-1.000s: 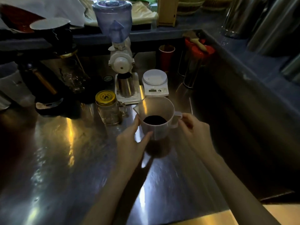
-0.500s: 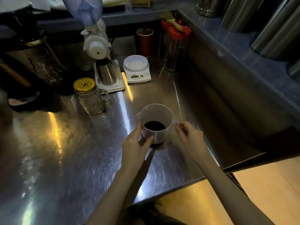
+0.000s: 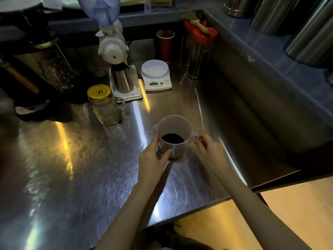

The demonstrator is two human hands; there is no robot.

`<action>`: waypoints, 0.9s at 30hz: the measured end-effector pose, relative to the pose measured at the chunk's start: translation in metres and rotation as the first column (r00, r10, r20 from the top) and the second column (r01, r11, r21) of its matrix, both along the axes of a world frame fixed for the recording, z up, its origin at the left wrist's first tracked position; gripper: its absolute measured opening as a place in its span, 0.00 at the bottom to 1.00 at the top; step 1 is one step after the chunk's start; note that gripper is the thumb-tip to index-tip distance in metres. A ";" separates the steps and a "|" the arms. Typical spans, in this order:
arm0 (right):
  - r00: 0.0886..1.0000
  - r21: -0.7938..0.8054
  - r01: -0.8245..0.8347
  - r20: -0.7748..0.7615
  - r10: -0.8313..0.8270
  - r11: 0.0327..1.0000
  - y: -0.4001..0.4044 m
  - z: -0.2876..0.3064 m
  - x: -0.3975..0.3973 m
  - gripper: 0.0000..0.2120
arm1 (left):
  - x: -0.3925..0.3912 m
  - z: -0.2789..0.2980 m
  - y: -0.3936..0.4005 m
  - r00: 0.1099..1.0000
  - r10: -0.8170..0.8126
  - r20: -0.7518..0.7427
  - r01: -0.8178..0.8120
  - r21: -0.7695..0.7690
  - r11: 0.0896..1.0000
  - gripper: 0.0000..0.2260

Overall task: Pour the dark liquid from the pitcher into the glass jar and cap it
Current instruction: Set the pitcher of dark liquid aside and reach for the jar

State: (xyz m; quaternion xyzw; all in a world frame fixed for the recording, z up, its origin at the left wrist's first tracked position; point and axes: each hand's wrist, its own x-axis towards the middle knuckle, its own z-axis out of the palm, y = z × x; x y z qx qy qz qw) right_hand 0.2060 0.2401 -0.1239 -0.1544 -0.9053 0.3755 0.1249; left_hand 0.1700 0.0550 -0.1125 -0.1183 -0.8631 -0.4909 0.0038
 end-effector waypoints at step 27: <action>0.914 0.601 -0.374 0.108 0.392 0.706 -0.030 0.105 -0.154 0.09 | -0.105 0.071 -0.082 0.883 -0.032 -0.467 -0.270 -0.565 0.780 0.20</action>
